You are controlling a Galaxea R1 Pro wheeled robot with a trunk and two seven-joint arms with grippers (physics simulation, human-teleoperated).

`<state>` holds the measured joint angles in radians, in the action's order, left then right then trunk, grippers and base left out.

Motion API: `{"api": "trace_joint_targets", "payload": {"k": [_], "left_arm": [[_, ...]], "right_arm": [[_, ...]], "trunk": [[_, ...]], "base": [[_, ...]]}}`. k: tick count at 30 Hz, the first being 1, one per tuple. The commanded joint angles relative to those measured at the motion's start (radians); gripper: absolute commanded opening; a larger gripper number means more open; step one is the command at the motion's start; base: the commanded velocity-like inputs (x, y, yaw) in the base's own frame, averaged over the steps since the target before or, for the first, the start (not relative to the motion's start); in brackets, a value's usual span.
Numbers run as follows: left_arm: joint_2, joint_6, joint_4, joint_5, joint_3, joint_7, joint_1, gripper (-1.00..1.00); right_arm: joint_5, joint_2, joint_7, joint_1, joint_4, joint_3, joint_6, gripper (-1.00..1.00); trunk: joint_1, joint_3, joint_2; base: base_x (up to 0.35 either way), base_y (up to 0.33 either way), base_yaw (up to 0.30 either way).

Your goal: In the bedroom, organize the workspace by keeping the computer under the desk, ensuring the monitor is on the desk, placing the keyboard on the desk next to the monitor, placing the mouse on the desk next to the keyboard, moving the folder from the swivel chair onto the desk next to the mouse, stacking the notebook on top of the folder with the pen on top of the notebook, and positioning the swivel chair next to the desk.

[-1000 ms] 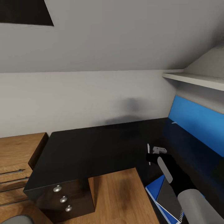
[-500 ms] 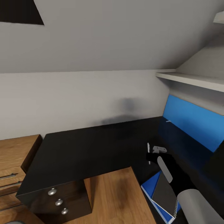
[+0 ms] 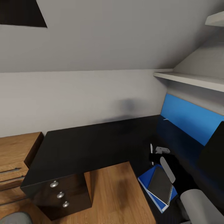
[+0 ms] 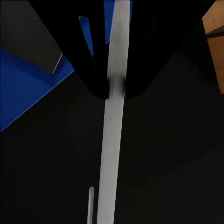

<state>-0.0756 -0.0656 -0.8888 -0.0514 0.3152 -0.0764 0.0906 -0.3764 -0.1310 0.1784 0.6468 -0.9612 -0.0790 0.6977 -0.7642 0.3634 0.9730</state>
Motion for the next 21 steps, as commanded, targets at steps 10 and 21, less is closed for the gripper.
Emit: {"api": "trace_joint_targets", "payload": {"k": [10, 21], "left_arm": [[-0.001, 0.0, -0.001, -0.006, 0.004, -0.008, 0.0, 1.0], [-0.002, 0.0, -0.001, -0.005, 0.005, -0.008, 0.0, 1.0]], "right_arm": [[-0.012, -0.004, 0.009, 0.001, 0.04, -0.004, -0.005, -1.0], [-0.009, -0.001, 0.007, 0.001, 0.114, -0.005, -0.064, -1.0]], "trunk": [[0.0, 0.001, 0.001], [0.0, 0.001, 0.001]], "base": [[-0.137, -0.003, 0.0], [-0.235, 0.0, 0.0]]}}
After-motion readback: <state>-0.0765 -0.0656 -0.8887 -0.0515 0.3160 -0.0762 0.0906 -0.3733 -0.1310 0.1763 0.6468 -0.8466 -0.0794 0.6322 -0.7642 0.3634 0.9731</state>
